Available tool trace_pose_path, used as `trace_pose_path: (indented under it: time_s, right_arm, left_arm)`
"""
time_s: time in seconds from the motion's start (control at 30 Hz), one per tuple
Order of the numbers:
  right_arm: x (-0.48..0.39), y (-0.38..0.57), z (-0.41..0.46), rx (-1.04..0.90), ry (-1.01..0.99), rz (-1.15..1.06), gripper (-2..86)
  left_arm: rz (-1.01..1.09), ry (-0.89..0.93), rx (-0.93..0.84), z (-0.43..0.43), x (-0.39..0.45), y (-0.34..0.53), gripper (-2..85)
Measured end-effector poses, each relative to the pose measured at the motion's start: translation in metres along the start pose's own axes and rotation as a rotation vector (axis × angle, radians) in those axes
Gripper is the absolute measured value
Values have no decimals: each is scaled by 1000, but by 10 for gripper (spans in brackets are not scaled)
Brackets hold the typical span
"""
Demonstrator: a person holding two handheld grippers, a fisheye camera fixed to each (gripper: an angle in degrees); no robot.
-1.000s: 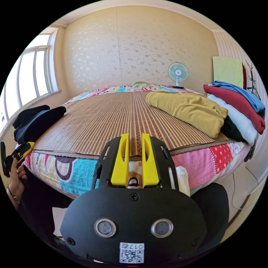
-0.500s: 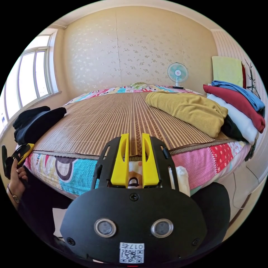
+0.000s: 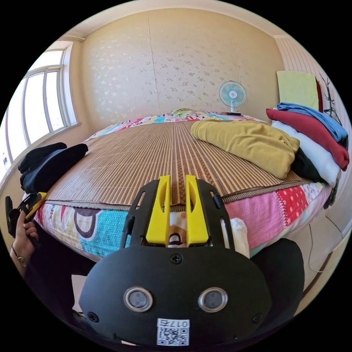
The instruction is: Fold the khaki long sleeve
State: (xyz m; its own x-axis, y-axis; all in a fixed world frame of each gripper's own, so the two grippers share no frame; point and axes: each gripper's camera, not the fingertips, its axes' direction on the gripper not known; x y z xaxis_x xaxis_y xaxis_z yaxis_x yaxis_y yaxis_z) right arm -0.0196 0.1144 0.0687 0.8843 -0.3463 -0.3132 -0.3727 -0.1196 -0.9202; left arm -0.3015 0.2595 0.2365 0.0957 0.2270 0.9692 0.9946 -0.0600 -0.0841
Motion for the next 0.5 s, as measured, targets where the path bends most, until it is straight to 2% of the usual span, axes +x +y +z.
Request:
trace_pose_path:
  time_s: [0.5]
  right_arm:
    - [0,0,2,-1,0,-4,74]
  left_arm:
    - [61,-71,-5,15,18,6,-10]
